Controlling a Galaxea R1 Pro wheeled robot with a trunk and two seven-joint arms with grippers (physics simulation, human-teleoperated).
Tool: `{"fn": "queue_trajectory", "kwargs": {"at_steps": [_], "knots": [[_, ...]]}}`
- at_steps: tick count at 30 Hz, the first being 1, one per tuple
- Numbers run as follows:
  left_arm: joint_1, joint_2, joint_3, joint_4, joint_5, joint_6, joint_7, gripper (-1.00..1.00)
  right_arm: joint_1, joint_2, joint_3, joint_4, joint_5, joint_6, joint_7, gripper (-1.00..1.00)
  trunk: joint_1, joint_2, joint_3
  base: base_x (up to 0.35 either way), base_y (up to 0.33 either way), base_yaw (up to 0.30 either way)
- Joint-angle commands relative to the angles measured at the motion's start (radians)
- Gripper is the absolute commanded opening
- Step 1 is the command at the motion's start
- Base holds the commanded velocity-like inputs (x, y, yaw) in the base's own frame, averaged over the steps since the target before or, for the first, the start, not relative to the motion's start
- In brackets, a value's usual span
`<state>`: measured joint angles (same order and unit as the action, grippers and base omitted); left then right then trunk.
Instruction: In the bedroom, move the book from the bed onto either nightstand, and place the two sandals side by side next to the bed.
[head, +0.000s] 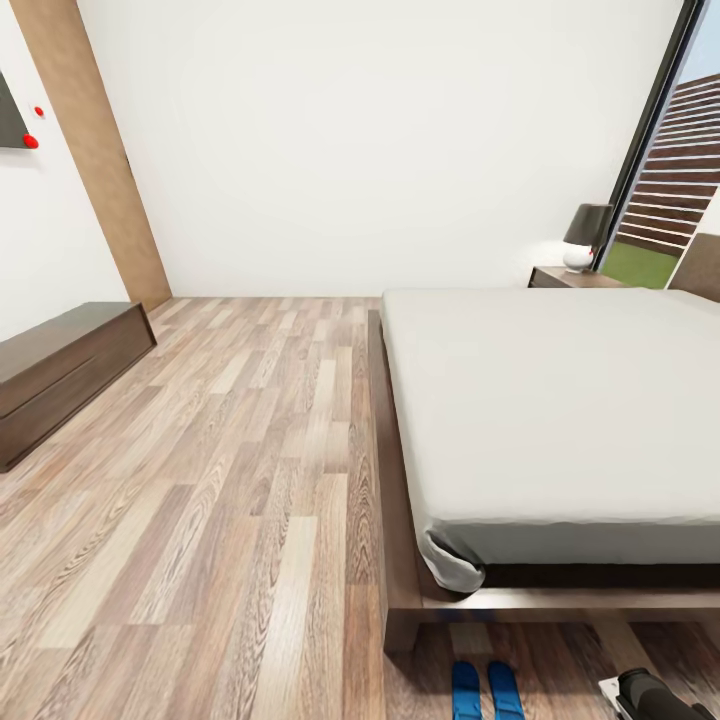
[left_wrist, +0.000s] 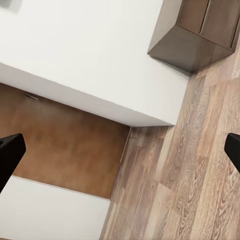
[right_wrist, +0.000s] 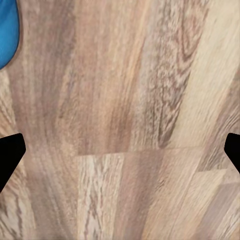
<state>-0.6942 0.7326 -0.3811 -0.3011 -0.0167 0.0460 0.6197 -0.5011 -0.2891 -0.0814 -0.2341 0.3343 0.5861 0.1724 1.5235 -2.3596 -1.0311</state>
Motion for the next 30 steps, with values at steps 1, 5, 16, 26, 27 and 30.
{"fn": "queue_trajectory", "kwargs": {"at_steps": [1, 5, 16, 26, 27, 30], "knots": [[-0.001, 0.001, -0.006, 0.0, -0.002, 0.005, 0.005, 1.0, 0.0, 0.0, -0.008, -0.002, 0.011, 0.004, 0.007, 1.0, 0.0, 0.0, -0.001, 0.0, 0.0, 0.0], [-0.001, 0.001, -0.006, 0.0, -0.002, 0.005, 0.005, 1.0, 0.001, 0.001, -0.008, -0.002, 0.011, 0.004, 0.007, 1.0, -0.016, 0.028, 0.012, 0.0, 0.0, 0.0], [-0.001, 0.001, -0.005, 0.0, -0.002, 0.005, -0.002, 1.0, 0.001, 0.001, -0.008, -0.001, 0.012, 0.003, 0.007, 1.0, -0.058, 0.105, 0.046, 0.0, 0.0, 0.0], [-0.001, 0.001, -0.005, 0.0, -0.002, 0.006, -0.047, 1.0, 0.002, 0.002, -0.008, -0.001, 0.036, 0.003, 0.006, 1.0, -0.096, 0.175, 0.077, 0.0, 0.0, 0.0], [-0.001, 0.001, -0.005, 0.0, -0.002, 0.006, -0.051, 1.0, 0.002, 0.002, -0.008, -0.001, 0.044, 0.003, 0.006, 1.0, -0.1, 0.182, 0.081, 0.0, 0.0, 0.0], [-0.001, 0.001, -0.005, 0.006, -0.002, 0.006, -0.062, 1.0, 0.002, 0.003, -0.008, 0.0, 0.056, 0.003, 0.006, 1.0, -0.111, 0.203, 0.09, 0.0, 0.0, 0.0]]}}
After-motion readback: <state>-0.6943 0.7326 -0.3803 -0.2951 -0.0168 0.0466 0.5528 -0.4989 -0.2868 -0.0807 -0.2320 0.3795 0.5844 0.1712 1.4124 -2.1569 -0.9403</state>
